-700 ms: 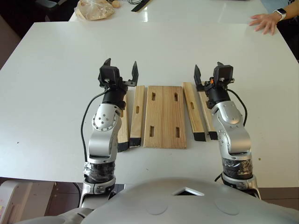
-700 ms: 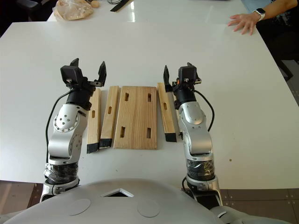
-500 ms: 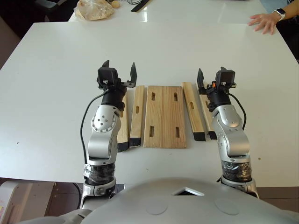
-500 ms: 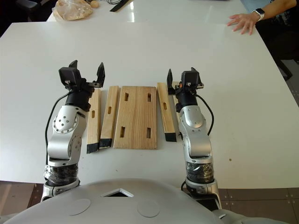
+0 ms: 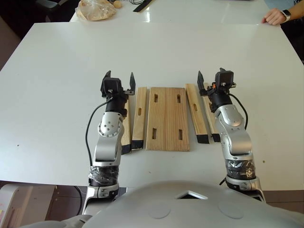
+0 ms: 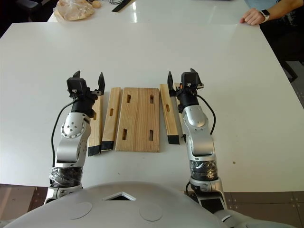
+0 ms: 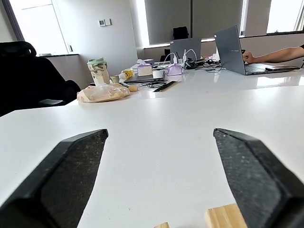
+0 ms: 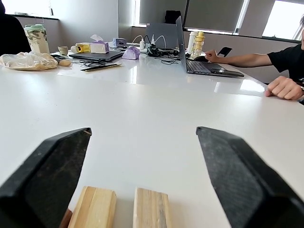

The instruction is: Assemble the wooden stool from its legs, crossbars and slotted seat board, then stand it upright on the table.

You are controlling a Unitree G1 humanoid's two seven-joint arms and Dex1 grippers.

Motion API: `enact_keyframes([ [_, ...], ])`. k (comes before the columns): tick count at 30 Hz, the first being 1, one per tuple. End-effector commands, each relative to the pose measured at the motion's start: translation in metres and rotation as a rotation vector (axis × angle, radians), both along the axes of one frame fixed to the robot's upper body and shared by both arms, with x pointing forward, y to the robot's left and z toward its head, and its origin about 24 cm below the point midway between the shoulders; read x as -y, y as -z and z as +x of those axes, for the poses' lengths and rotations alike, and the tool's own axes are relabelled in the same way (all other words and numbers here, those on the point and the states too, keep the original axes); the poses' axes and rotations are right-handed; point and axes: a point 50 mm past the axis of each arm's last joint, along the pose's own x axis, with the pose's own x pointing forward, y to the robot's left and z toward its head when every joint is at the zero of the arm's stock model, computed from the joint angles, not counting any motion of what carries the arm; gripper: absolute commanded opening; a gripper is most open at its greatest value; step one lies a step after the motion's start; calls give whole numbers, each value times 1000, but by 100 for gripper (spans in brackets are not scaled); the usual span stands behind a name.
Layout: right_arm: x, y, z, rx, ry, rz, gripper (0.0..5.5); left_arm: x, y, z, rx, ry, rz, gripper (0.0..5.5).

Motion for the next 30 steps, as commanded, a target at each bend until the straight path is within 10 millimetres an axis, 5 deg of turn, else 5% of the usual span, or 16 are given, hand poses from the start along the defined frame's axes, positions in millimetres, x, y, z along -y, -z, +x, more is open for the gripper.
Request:
enact_keyframes([
  [1, 1, -2, 4, 17, 6, -13, 406, 0, -8, 7, 36, 14, -4, 392],
  [30, 11, -5, 11, 11, 0, -34, 371, 2, -9, 13, 29, -17, 4, 390],
])
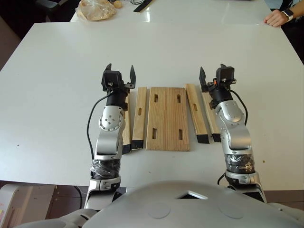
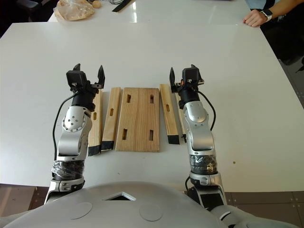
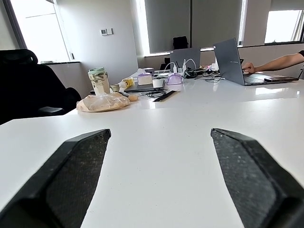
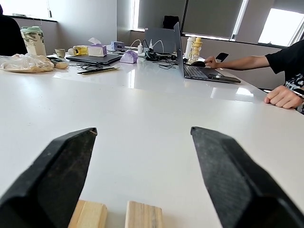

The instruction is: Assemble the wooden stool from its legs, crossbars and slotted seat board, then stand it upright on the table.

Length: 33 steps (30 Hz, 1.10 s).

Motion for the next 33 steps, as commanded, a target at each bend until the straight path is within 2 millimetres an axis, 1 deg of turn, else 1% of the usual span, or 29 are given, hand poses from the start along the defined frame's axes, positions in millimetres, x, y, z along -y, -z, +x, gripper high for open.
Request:
enact_keyframes([
  [1, 15, -7, -2, -7, -4, -30, 371, -3, 0, 0, -6, -22, 9, 390],
  [3, 33, -12, -10, -31, -16, -82, 371, -4, 0, -2, -5, -34, 10, 390],
  [4, 46, -16, -17, -66, -33, -128, 371, -6, 1, -4, -8, -49, 11, 390],
  [6, 66, -23, -31, -144, -81, -190, 371, -10, 3, -10, -13, -77, 13, 390],
  [8, 79, -29, -43, -233, -144, -224, 371, -13, 5, -15, -20, -106, 14, 390],
  [10, 87, -32, -54, -344, -181, -203, 371, -14, 7, -20, -24, -126, 22, 390],
  [13, 92, -31, -69, -533, -181, -165, 371, -19, 9, -25, -25, -173, 23, 390],
  [17, 99, -19, -90, -734, -158, -142, 371, -18, 8, -25, -20, -178, 26, 390],
  [19, 106, -14, -103, -842, -177, -209, 371, -19, 9, -26, -21, -187, 29, 390],
  [21, 111, -15, -111, -924, -219, -245, 371, -21, 9, -28, -19, -202, 32, 390],
  [25, 116, -22, -110, -978, -276, -282, 371, -22, 8, -31, -15, -227, 31, 390],
  [33, 101, -26, -110, -969, -325, -224, 371, -18, 10, -33, -25, -216, 30, 390],
])
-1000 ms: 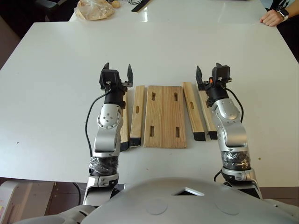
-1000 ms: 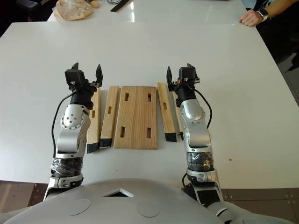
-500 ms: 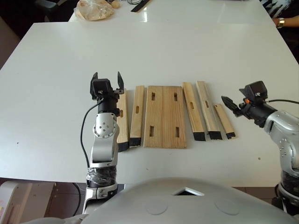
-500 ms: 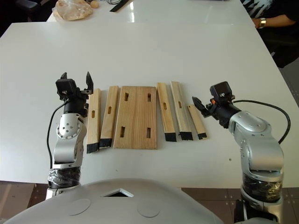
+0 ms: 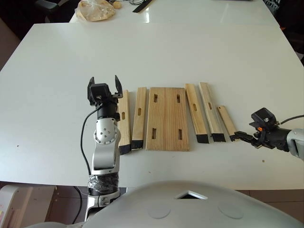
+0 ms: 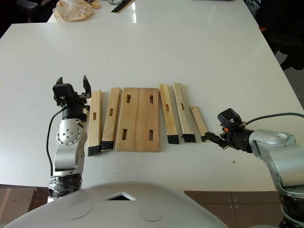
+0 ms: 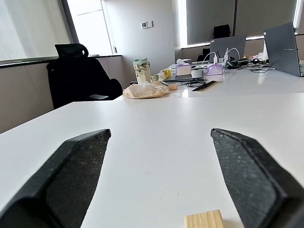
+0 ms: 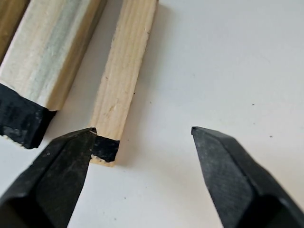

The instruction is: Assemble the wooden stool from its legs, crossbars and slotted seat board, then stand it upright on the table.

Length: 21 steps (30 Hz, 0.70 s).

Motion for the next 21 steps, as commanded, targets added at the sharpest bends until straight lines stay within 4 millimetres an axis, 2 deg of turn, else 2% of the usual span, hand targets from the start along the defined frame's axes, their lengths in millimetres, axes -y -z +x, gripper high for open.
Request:
enact_keyframes([
  [1, -9, -1, 1, 8, -3, 30, 371, 0, -1, -1, 3, -1, 13, 390],
  [6, -18, 12, -6, 1, 1, 37, 371, 0, -3, 0, 6, 3, 20, 390],
  [21, -5, 38, -9, 42, 20, -46, 371, 2, -1, 1, -11, 39, 41, 390],
])
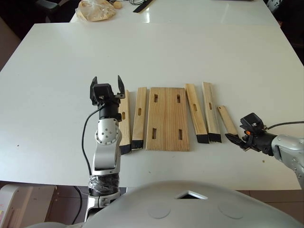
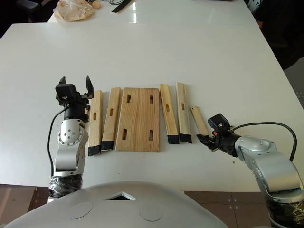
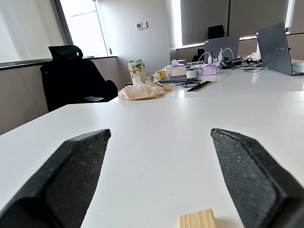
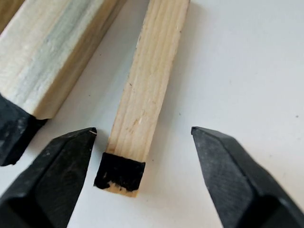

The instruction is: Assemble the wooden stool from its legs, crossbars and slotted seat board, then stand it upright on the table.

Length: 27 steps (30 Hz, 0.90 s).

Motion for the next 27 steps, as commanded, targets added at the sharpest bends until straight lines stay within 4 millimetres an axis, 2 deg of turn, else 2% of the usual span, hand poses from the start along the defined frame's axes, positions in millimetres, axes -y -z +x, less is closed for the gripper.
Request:
enact_keyframes([
  [1, 7, 12, -6, -22, 7, -47, 351, 0, 0, 1, -13, 9, 25, 390],
  [15, 17, 31, -16, -78, -3, -50, 143, 1, 1, 2, -19, 11, 37, 390],
  [18, 14, 27, -8, -32, 30, -3, 130, 0, 1, 3, -18, 11, 40, 390],
  [20, 7, 15, 8, 62, 59, 83, 130, -3, -1, 3, -14, 4, 39, 390],
  [22, 1, -8, 30, 186, 74, 170, 130, -7, -8, 3, 3, 3, 43, 390],
  [25, -4, -41, 60, 370, 85, 260, 130, -12, -26, 8, 37, 45, 46, 390],
  [27, -10, -65, 76, 503, 73, 339, 130, -9, -41, 13, 43, 133, 14, 390],
])
